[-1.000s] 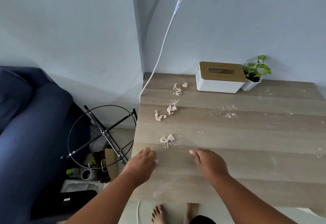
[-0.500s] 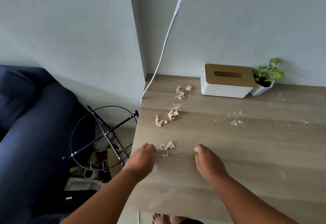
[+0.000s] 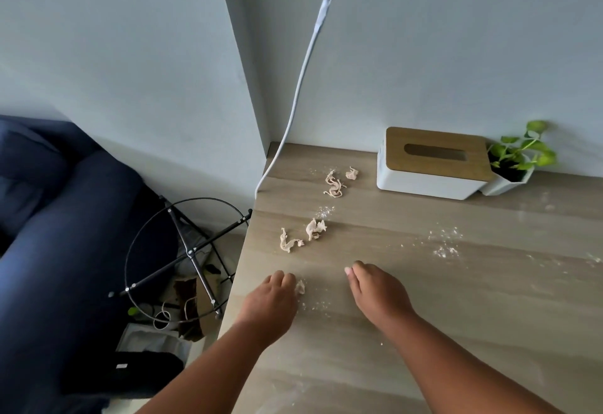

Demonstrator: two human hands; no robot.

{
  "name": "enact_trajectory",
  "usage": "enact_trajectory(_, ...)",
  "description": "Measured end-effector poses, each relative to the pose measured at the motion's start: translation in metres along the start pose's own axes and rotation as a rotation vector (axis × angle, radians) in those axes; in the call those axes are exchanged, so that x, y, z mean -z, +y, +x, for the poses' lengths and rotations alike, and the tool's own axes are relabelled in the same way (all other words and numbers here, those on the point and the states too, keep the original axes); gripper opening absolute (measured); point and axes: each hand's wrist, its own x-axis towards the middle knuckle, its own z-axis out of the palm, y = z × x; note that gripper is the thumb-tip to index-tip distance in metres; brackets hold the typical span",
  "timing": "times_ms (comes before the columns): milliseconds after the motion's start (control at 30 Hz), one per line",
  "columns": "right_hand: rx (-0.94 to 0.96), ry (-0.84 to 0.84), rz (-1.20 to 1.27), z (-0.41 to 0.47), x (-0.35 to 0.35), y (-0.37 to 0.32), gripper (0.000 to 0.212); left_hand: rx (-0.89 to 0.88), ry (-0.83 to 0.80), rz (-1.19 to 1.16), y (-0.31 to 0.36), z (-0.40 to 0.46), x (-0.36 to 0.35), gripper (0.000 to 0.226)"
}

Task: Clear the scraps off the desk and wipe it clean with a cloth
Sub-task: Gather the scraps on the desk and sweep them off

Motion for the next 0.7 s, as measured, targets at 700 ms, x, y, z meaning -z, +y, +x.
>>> enact_trajectory(700,0.027,0.204,0.114,0.080,0.007,-0.022,0.044,0.289,0.092,-0.125,-0.021,0.072,0.028,0.036)
